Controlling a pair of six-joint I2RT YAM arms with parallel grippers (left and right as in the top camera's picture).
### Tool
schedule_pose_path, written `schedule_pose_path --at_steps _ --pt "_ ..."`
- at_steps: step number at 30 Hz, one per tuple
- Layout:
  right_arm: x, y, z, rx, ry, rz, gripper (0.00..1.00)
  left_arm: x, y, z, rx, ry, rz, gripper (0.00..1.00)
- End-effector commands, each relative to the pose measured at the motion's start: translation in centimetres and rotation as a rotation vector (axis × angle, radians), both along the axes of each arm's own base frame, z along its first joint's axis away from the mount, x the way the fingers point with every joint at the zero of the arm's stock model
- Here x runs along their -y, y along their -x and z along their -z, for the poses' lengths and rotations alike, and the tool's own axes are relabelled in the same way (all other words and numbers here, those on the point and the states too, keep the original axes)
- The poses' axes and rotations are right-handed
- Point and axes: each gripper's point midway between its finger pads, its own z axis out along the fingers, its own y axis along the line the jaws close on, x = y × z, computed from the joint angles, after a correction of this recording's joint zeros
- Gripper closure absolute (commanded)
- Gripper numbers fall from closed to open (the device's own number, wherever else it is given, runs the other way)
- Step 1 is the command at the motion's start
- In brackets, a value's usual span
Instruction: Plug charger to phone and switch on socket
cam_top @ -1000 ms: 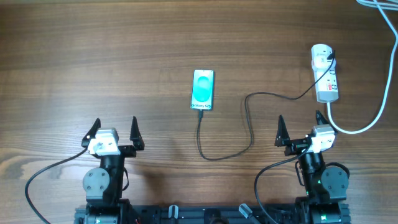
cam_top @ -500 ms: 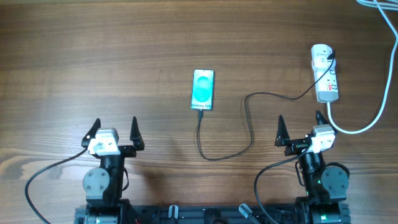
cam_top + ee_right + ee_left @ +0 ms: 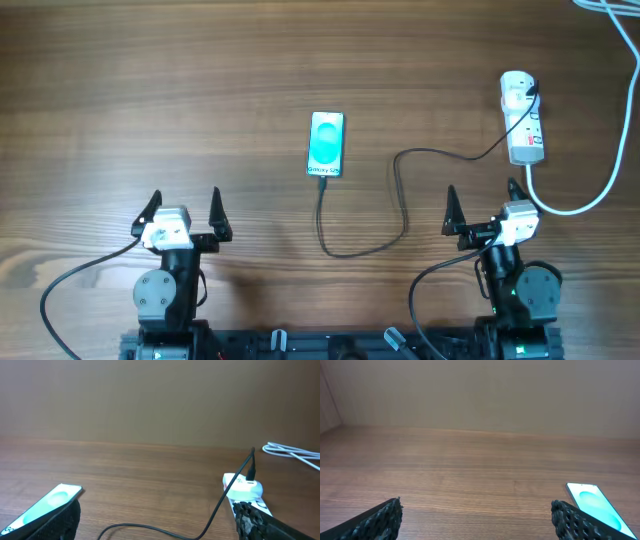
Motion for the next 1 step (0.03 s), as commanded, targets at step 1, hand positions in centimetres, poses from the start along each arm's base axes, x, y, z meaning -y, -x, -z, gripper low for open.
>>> schedule_pose_path --at_steps 1 --pt "0.40 0.01 -0.17 0.010 0.012 0.021 0.00 -0.07 0.02 0.07 0.001 -0.004 0.000 0.00"
